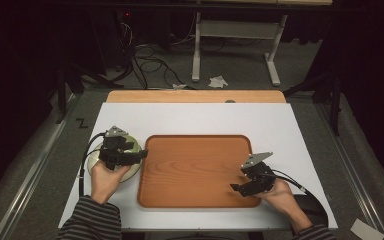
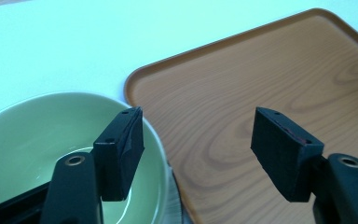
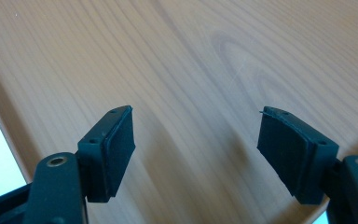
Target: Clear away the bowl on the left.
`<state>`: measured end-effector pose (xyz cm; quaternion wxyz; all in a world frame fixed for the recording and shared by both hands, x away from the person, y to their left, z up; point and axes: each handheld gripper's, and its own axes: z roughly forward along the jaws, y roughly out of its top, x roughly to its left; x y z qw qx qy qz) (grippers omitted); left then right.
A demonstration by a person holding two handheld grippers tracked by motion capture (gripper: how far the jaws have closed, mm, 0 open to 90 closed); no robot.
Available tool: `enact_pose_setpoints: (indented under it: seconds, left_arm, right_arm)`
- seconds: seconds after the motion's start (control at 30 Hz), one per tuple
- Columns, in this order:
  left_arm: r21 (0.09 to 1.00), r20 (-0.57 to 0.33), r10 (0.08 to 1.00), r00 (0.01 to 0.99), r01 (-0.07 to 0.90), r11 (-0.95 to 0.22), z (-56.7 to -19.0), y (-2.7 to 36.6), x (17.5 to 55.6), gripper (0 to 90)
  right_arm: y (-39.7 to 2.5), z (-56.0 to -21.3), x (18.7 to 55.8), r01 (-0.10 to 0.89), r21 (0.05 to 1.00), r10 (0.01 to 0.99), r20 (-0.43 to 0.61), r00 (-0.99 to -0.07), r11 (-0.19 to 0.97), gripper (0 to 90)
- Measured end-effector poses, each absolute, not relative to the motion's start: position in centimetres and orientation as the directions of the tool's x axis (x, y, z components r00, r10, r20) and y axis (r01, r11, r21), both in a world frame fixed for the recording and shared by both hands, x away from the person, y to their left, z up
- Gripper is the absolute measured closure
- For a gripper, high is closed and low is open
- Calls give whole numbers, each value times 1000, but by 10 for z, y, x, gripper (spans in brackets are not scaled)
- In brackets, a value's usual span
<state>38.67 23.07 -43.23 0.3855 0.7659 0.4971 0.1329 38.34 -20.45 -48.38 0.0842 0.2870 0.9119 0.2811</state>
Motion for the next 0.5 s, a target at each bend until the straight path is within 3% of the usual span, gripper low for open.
enact_pose_setpoints:
  seconds: [0.5]
  left_arm:
    - [711, -193, 885, 423, 682, -171, -435, 247, 387, 343]
  right_arm:
    - [-205, -483, 383, 477, 560, 572, 8, -820, 677, 286]
